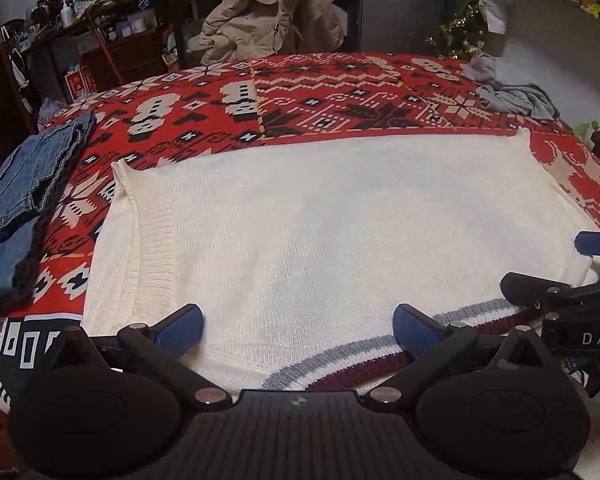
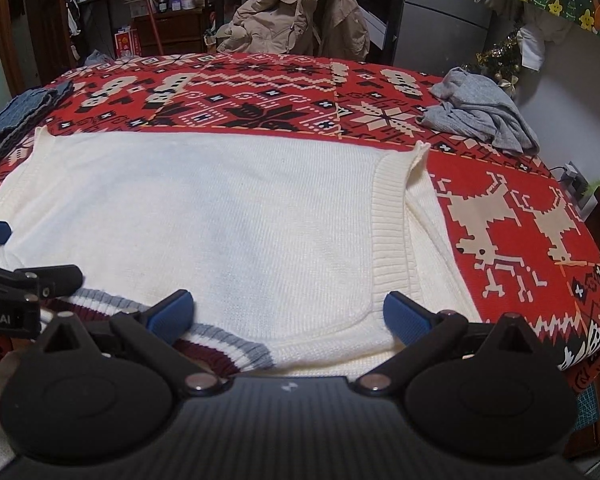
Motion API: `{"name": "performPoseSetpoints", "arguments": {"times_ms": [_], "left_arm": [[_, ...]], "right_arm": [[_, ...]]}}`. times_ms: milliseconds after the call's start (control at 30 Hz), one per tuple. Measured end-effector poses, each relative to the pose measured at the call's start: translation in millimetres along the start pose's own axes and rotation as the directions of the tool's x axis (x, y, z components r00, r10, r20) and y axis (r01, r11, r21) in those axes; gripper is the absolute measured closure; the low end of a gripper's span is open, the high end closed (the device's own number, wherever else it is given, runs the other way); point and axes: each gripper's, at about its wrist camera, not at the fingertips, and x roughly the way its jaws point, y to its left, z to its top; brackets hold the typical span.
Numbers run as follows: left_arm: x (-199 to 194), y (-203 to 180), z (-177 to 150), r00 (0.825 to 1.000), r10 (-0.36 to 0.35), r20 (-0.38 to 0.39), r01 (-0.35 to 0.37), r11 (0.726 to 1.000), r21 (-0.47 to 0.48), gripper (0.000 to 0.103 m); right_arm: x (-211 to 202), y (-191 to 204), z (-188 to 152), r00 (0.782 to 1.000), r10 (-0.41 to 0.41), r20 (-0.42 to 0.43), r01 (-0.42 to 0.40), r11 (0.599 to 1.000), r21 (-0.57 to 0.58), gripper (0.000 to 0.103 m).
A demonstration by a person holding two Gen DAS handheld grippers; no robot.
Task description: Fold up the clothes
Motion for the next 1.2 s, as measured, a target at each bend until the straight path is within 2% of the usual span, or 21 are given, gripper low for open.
{"name": "performPoseSetpoints", "arguments": {"times_ms": [467, 633, 867, 1100, 1200], "left_arm": [[6, 1, 12, 0.997, -0.001, -0.084, 0.001, 1.0, -0.003, 0.0], [3, 0, 7, 0.999, 0.003, -0.05, -0.004, 1.0, -0.01, 0.0], [6, 0, 10, 0.998, -0.003, -0.056, 0.003, 1.0, -0.003, 0.0], [4, -7, 4, 1.0, 0.02, 0.014, -0.02, 1.0, -0.002, 0.0], [3, -14, 3, 0.998, 0.046, 0.053, -0.049, 0.998, 0.044, 0.0]], "right_arm": [[1, -1, 0, 1.0, 0.007, 0.014, -0.007, 1.0, -0.011, 0.001], [2, 0, 0, 1.0, 0.007, 0.018, -0.007, 1.0, -0.017, 0.001], [2, -1, -1, 0.999, 0.01, 0.033, -0.01, 1.0, -0.02, 0.001], [3, 3, -2, 0.998, 0.002, 0.056, 0.001, 0.999, -0.047, 0.001], [3, 7, -1, 0.998, -0.009, 0.067, 0.014, 0.997, -0.072, 0.001]]}}
